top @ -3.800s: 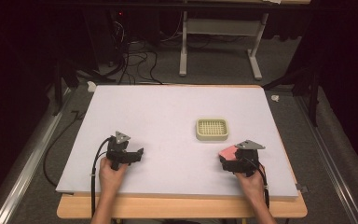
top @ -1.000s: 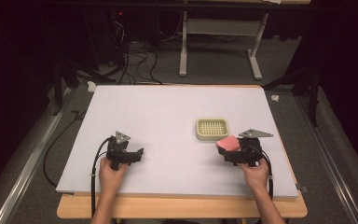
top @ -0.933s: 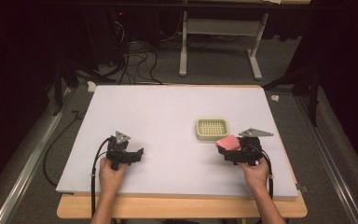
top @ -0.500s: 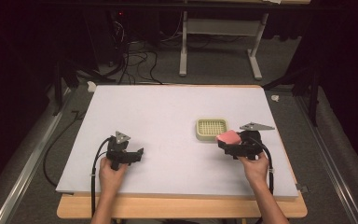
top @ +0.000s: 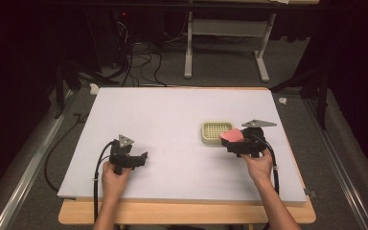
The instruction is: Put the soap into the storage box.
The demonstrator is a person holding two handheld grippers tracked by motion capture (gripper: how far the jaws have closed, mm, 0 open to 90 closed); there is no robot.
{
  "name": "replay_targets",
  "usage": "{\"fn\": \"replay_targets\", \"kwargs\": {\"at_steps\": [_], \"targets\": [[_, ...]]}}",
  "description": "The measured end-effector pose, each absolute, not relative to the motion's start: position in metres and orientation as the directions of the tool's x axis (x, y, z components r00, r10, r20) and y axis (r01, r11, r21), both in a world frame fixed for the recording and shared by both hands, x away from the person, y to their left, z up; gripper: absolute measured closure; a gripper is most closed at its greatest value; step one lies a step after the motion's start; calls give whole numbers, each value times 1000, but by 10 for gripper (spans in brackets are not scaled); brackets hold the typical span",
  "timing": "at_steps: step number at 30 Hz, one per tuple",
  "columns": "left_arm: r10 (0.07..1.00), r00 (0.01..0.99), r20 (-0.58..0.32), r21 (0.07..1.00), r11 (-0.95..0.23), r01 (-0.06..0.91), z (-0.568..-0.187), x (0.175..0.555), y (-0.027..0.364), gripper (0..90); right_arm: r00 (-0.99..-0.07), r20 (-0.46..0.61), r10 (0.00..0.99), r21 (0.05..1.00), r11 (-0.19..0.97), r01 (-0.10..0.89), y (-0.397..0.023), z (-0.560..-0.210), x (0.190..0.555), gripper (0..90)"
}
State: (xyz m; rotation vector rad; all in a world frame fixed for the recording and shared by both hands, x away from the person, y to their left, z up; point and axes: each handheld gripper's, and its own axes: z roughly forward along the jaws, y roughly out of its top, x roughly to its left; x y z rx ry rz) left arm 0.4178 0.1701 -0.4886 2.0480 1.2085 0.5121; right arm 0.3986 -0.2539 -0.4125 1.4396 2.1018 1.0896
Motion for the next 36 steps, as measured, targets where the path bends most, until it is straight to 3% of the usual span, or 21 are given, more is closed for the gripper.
{"fn": "replay_targets", "kwargs": {"at_steps": [36], "targets": [[873, 488, -13, 732, -324, 600, -489, 418, 170, 158, -359, 109, 927, 685, 192, 703, -227, -431, 448, 137]]}}
